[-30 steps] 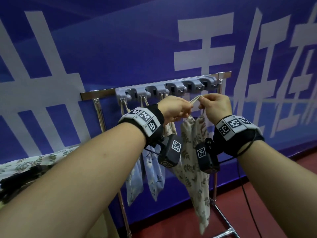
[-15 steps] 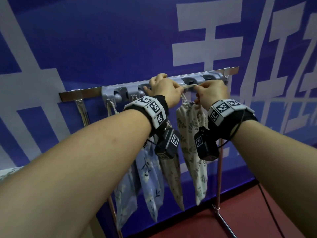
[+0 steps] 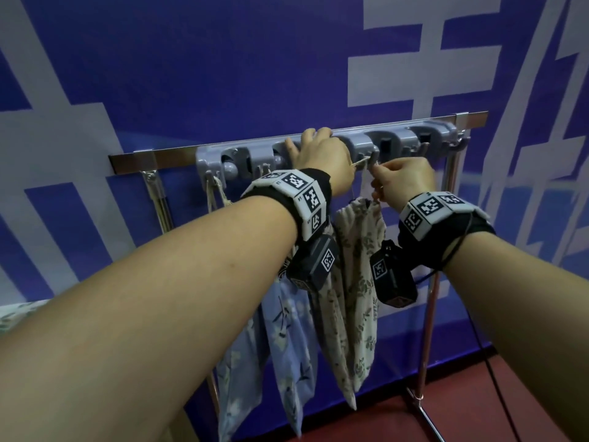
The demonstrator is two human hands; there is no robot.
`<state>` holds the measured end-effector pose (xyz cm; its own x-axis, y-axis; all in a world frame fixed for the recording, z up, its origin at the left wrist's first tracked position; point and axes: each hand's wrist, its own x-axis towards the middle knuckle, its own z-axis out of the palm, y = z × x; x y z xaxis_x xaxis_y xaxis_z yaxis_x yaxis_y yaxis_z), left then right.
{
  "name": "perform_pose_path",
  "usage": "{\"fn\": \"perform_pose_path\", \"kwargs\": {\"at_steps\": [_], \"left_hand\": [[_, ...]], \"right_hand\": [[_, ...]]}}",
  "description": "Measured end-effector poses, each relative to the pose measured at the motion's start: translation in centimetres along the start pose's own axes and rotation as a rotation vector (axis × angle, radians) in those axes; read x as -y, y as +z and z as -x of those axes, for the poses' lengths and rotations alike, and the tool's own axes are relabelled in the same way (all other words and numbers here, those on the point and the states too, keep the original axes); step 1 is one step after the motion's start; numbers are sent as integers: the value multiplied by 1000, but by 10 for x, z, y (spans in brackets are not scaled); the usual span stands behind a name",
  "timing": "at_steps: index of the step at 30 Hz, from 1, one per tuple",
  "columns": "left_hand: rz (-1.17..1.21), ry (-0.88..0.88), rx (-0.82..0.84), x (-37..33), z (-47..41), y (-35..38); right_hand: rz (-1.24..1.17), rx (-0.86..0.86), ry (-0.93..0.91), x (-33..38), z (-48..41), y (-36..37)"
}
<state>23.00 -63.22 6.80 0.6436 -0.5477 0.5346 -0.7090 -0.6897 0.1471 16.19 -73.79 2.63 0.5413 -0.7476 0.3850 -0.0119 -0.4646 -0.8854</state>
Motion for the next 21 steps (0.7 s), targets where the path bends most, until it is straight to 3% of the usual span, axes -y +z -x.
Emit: {"fn": "perform_pose_path", "kwargs": {"at_steps": [5, 10, 16, 21], "left_hand": [[150, 98, 42, 16, 19, -7], [302, 143, -17, 34, 55, -30], [496, -22, -82, 63, 103, -100], [631, -205, -157, 129, 160, -163]], "right_hand": [[22, 10, -19, 2, 12, -5], [12, 7, -32, 27, 40, -8], [-72, 75, -86, 86, 96, 11], [-162, 241, -104, 139, 160, 53]]}}
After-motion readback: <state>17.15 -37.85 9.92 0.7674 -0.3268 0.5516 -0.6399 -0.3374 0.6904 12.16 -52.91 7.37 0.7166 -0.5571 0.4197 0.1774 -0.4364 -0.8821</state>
